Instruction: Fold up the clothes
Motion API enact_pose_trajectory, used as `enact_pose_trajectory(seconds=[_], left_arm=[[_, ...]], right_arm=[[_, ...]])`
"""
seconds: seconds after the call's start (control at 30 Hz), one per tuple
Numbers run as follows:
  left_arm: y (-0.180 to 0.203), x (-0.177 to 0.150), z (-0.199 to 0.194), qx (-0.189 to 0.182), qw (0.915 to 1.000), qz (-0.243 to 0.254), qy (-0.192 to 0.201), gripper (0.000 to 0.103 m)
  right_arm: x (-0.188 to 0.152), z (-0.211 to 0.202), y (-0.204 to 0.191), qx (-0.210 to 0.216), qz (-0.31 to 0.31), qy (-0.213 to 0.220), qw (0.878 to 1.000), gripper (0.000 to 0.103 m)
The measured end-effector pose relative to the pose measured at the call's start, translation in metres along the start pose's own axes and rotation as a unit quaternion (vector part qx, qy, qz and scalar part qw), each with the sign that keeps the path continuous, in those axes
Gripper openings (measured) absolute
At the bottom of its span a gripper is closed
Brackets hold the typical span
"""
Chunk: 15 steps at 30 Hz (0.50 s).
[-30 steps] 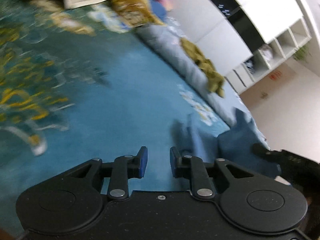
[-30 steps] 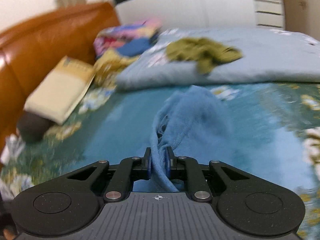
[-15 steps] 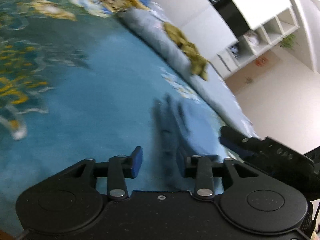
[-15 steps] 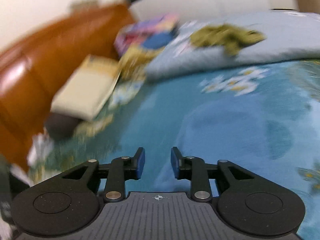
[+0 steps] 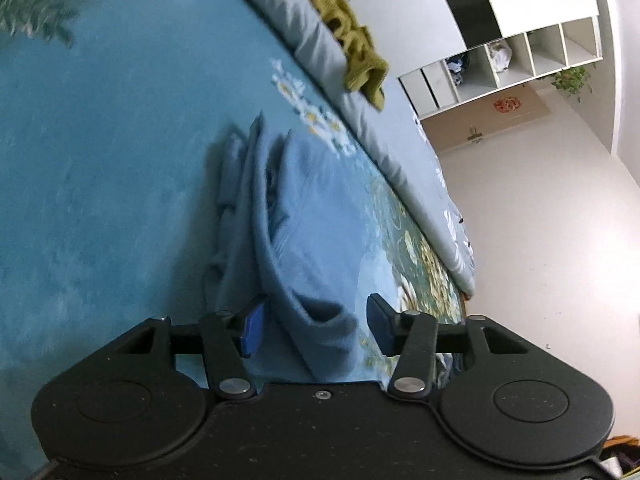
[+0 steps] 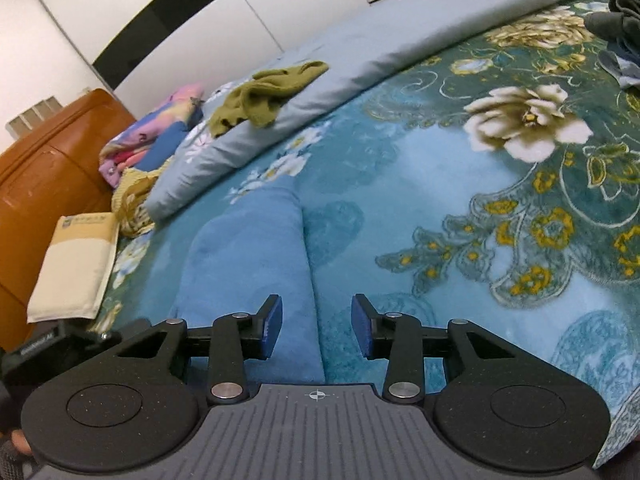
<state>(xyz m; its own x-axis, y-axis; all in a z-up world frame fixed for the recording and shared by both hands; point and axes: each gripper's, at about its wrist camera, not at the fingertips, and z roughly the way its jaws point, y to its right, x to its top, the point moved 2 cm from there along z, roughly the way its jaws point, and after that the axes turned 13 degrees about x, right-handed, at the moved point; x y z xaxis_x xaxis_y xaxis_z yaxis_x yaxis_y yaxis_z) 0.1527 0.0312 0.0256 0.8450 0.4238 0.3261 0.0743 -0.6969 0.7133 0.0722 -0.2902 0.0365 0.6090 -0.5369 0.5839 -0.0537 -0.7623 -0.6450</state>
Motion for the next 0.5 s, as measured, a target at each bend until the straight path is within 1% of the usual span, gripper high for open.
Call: enact_pose_trajectory(seconds=[0.03,0.07,0.2,0.23,0.3,0.33,0.37,0.4,0.47,0.5], left_arm=[[0.0,0.0,-0.001,-0.004,1.0,0.002,0.002,0.015],[0.001,0.0,-0.001,-0.008,0.9999,0.005,0.003,0.007],[0.003,0.0,-0.003,-0.025,0.9995,0.015,0.01,0.006],[0.003,0.0,-0.004,-0.03,0.9994,0.017,0.011,0.003],[0.004,0.0,-0.005,-0.038,0.9989,0.022,0.014,0.003],[-0.001,-0.003,-0.002,-0.018,0.9994,0.028,0.014,0.003],[-0.011,-0.007,0.005,0.013,0.9994,0.031,0.007,0.003],[-0.021,-0.01,0.013,0.03,0.9993,0.022,-0.002,0.003],[-0.042,-0.016,0.028,0.057,0.9982,0.0,-0.018,0.003],[-0.047,-0.016,0.029,0.051,0.9984,-0.013,-0.021,0.004]], right_arm=[[0.0,0.004,0.0,0.001,-0.001,-0.002,1.0,0.035],[0.0,0.007,-0.002,0.004,-0.005,-0.006,1.0,0.035],[-0.004,0.012,-0.01,0.015,-0.017,-0.013,1.0,0.035],[-0.004,0.011,-0.01,0.017,-0.016,-0.012,1.0,0.035],[-0.005,0.012,-0.008,0.02,-0.013,-0.015,1.0,0.035],[-0.006,0.013,-0.007,0.021,-0.013,-0.018,1.0,0.035],[-0.007,0.015,-0.006,0.021,-0.012,-0.021,1.0,0.035],[-0.009,0.017,-0.005,0.021,-0.008,-0.024,0.999,0.036],[-0.013,0.023,-0.003,0.022,0.0,-0.032,0.999,0.036],[-0.014,0.024,-0.003,0.025,-0.001,-0.035,0.999,0.036]])
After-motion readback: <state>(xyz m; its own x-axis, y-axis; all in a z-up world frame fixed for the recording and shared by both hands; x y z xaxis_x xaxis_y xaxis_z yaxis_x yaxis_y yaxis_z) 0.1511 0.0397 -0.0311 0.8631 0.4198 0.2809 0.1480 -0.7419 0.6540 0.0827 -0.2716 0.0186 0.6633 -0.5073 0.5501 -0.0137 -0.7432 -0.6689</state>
